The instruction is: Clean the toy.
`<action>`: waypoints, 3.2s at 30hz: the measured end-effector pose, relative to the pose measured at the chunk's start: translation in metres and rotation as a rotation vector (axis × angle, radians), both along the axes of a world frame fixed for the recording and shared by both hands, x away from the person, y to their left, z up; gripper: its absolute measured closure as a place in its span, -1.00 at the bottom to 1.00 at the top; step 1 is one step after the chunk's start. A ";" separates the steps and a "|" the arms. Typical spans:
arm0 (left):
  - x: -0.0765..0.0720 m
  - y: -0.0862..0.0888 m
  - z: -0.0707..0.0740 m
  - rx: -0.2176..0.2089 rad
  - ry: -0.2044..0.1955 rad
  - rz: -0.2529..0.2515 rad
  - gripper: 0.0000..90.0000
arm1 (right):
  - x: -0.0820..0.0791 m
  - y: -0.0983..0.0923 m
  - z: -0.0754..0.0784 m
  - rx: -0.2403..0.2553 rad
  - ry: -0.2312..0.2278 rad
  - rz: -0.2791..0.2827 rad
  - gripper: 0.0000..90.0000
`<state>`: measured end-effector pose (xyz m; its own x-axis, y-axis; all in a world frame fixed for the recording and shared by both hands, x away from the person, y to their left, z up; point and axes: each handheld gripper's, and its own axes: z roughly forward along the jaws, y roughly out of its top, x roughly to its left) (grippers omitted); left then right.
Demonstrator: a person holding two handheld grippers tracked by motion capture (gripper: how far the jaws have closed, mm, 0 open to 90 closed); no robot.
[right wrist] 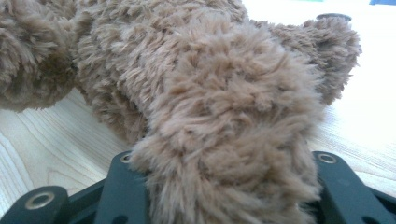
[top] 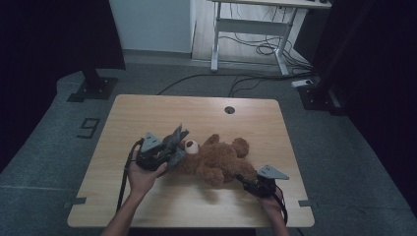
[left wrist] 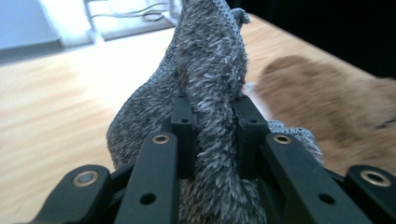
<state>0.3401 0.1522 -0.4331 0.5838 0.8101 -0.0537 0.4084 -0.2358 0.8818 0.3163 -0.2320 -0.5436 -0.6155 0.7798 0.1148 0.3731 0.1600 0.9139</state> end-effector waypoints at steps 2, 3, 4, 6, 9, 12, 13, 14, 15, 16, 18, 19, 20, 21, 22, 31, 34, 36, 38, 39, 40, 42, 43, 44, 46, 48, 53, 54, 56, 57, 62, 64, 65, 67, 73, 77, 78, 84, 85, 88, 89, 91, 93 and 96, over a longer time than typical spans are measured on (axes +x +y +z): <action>0.000 -0.016 0.006 0.005 -0.007 -0.034 0.63 | 0.000 0.000 0.000 0.001 -0.001 -0.001 0.18; 0.000 -0.021 0.007 -0.001 -0.004 -0.045 0.63 | 0.000 0.000 0.000 0.000 -0.001 -0.001 0.18; 0.001 -0.027 0.008 -0.009 0.003 -0.063 0.63 | 0.000 0.000 0.000 0.001 -0.001 -0.001 0.17; 0.004 -0.048 0.009 -0.009 0.009 -0.099 0.63 | 0.000 0.000 0.000 0.002 0.001 0.001 0.17; 0.007 -0.060 0.008 0.002 0.014 -0.111 0.63 | 0.000 0.000 0.000 0.000 -0.001 0.001 0.18; 0.022 -0.078 -0.003 0.071 0.055 -0.101 0.62 | -0.001 0.000 0.000 -0.001 -0.004 -0.005 0.18; 0.022 -0.078 -0.003 0.071 0.055 -0.101 0.62 | -0.001 0.001 0.000 0.001 -0.006 -0.008 0.18; 0.026 -0.078 -0.007 0.069 0.075 -0.093 0.62 | -0.001 0.001 0.000 -0.001 -0.007 -0.009 0.19; 0.029 -0.076 -0.010 0.060 0.091 -0.089 0.62 | -0.001 0.001 0.000 -0.001 -0.007 -0.009 0.19; 0.033 -0.070 -0.014 0.021 0.110 -0.087 0.62 | -0.001 0.001 0.000 -0.001 -0.009 -0.006 0.19; 0.034 -0.066 -0.014 0.000 0.116 -0.086 0.62 | 0.000 0.002 0.000 -0.002 -0.007 -0.005 0.20; 0.034 -0.062 -0.013 -0.011 0.116 -0.081 0.62 | 0.000 0.002 0.000 -0.002 -0.007 -0.007 0.21; 0.034 -0.058 -0.011 -0.009 0.108 -0.064 0.62 | 0.000 0.002 0.000 0.000 -0.005 -0.012 0.22; 0.034 -0.058 -0.011 -0.009 0.108 -0.064 0.62 | 0.000 0.002 0.000 0.000 -0.005 -0.012 0.22; 0.034 -0.054 -0.009 -0.006 0.101 -0.047 0.62 | 0.000 0.002 0.000 -0.001 -0.004 -0.012 0.22; 0.049 -0.023 -0.020 -0.002 0.143 0.037 0.63 | 0.000 0.002 -0.001 0.002 0.007 -0.007 0.22; 0.054 -0.006 -0.036 -0.058 0.195 0.058 0.63 | -0.001 0.002 -0.001 0.004 0.008 -0.001 0.22; 0.053 -0.004 -0.037 -0.049 0.193 0.065 0.63 | 0.000 0.003 -0.001 0.004 0.008 -0.001 0.22; 0.052 0.002 -0.042 -0.011 0.191 0.088 0.64 | 0.000 0.003 -0.002 0.004 0.014 0.001 0.22; 0.052 0.002 -0.042 -0.011 0.191 0.088 0.64 | 0.000 0.003 -0.002 0.004 0.014 0.001 0.22; 0.052 0.009 -0.048 -0.009 0.207 0.105 0.64 | -0.001 0.003 -0.002 0.003 0.015 0.000 0.22; 0.051 0.012 -0.052 0.000 0.212 0.116 0.64 | -0.001 0.003 -0.002 0.002 0.015 0.001 0.22; 0.050 0.014 -0.057 0.013 0.223 0.125 0.64 | -0.001 0.003 -0.002 0.002 0.015 0.001 0.22; 0.048 0.018 -0.065 0.026 0.246 0.131 0.65 | 0.000 0.003 -0.003 0.003 0.019 0.002 0.22; 0.047 0.021 -0.071 0.035 0.259 0.132 0.65 | 0.000 0.003 -0.003 0.002 0.020 0.001 0.22; 0.045 0.026 -0.084 0.050 0.294 0.122 0.64 | 0.000 0.003 -0.004 0.005 0.024 -0.003 0.22; 0.040 0.034 -0.091 0.026 0.310 0.105 0.64 | 0.000 0.003 -0.004 0.006 0.025 -0.003 0.22; 0.038 0.037 -0.087 0.016 0.306 0.104 0.63 | 0.000 0.003 -0.005 0.007 0.026 -0.004 0.22; 0.037 0.039 -0.080 0.004 0.289 0.105 0.63 | 0.000 0.003 -0.005 0.006 0.025 -0.004 0.22; 0.036 0.040 -0.076 0.000 0.277 0.106 0.63 | 0.000 0.003 -0.004 0.003 0.024 -0.004 0.22; 0.022 0.035 -0.034 -0.035 0.162 0.070 0.63 | 0.001 0.002 -0.004 0.001 0.023 -0.001 0.21; 0.016 0.024 -0.018 -0.043 0.120 0.032 0.63 | 0.001 0.002 -0.004 -0.002 0.023 -0.001 0.21; 0.016 0.024 -0.018 -0.043 0.120 0.032 0.63 | 0.000 0.002 -0.004 -0.003 0.023 -0.001 0.21; 0.010 0.010 -0.006 -0.050 0.086 -0.005 0.63 | 0.000 0.002 -0.004 -0.004 0.024 -0.002 0.21; 0.002 -0.045 0.019 -0.040 0.036 -0.133 0.63 | 0.000 0.002 -0.004 -0.001 0.023 -0.001 0.21; 0.007 -0.088 0.020 -0.017 0.049 -0.205 0.63 | 0.000 0.002 -0.004 0.000 0.025 0.001 0.21; 0.009 -0.099 0.018 -0.012 0.056 -0.220 0.63 | 0.000 0.002 -0.004 0.001 0.026 0.001 0.21; 0.017 -0.158 -0.002 0.069 0.099 -0.277 0.63 | 0.001 0.002 -0.005 0.005 0.024 0.001 0.21; 0.020 -0.162 -0.008 0.085 0.118 -0.277 0.63 | 0.001 0.001 -0.005 0.004 0.024 0.001 0.21; 0.023 -0.162 -0.020 0.080 0.133 -0.271 0.63 | 0.000 0.002 -0.005 -0.002 0.023 0.000 0.21; 0.023 -0.162 -0.020 0.080 0.133 -0.271 0.64 | 0.000 0.002 -0.005 -0.002 0.023 0.000 0.21; 0.023 -0.158 -0.020 0.071 0.135 -0.273 0.65 | 0.001 0.001 -0.005 -0.008 0.024 0.006 0.21; 0.022 -0.156 -0.019 0.079 0.132 -0.270 0.65 | 0.001 0.001 -0.005 -0.007 0.024 0.006 0.21; 0.024 -0.147 -0.015 0.091 0.128 -0.245 0.65 | 0.001 0.001 -0.004 -0.010 0.024 0.005 0.21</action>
<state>0.3638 0.0056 -0.4481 0.7559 0.6506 -0.0731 0.4363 -0.4174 0.7971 0.3168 -0.2308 -0.5476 -0.6165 0.7778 0.1221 0.3942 0.1707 0.9030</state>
